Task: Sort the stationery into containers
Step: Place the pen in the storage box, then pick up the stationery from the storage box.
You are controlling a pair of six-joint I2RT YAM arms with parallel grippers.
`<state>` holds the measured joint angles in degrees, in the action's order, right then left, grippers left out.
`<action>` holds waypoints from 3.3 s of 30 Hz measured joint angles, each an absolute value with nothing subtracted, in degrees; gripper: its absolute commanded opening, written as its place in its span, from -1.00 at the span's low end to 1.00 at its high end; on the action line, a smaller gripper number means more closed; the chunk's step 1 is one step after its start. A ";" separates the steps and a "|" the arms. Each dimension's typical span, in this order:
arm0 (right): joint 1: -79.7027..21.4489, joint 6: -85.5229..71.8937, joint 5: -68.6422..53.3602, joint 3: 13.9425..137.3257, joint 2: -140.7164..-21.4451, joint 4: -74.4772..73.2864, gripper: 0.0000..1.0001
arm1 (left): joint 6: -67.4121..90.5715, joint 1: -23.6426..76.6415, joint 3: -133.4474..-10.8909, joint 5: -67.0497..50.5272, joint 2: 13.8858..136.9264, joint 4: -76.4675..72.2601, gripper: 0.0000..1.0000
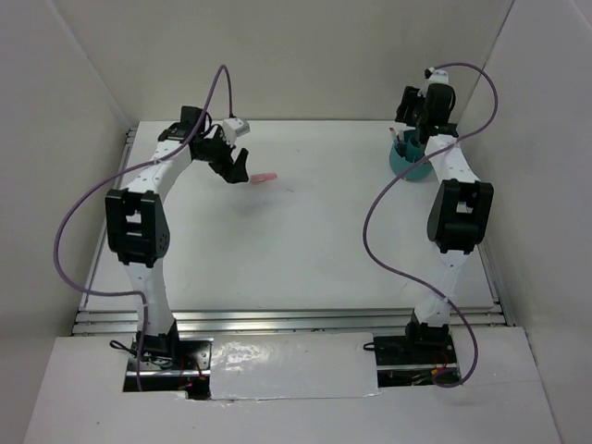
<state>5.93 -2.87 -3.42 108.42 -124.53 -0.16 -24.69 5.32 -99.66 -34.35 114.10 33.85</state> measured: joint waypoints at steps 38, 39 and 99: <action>4.23 -20.08 -27.00 97.17 -103.48 -13.98 0.16 | -26.59 10.04 -101.71 -29.15 129.58 23.44 -0.66; 3.42 -19.81 -27.14 97.21 -103.04 -14.70 0.19 | -24.45 10.02 -99.22 -29.63 127.00 22.81 -0.68; -21.28 -45.10 -45.93 89.86 -100.79 -10.22 -1.00 | 3.18 22.02 -76.97 -30.22 84.12 11.77 0.99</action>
<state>-21.28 -45.10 -45.93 89.86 -100.79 -10.22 3.18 22.02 -76.97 -30.22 84.12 11.77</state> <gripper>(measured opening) 0.229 0.873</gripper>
